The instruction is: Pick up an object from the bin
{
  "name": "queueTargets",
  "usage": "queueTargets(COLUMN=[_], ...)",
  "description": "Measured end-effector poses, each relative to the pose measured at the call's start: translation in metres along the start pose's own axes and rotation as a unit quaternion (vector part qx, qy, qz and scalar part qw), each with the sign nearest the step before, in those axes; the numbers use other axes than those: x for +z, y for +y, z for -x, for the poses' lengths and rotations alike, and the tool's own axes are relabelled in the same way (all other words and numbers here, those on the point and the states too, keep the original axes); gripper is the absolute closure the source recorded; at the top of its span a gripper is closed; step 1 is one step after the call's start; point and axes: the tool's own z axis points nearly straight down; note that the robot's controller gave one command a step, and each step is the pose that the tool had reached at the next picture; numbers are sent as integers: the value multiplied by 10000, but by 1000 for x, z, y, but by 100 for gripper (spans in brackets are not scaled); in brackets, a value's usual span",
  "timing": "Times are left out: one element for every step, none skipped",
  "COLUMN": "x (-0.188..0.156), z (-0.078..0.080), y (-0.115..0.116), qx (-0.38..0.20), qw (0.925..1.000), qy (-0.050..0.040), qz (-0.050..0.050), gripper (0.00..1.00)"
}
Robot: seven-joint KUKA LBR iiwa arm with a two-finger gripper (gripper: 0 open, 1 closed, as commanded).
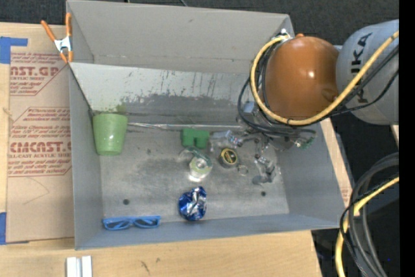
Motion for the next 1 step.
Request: queueTargets(x=[31], z=[12], y=[-56], qx=[-409], qw=[9992], qy=[4], qz=[-6], gripper=[0])
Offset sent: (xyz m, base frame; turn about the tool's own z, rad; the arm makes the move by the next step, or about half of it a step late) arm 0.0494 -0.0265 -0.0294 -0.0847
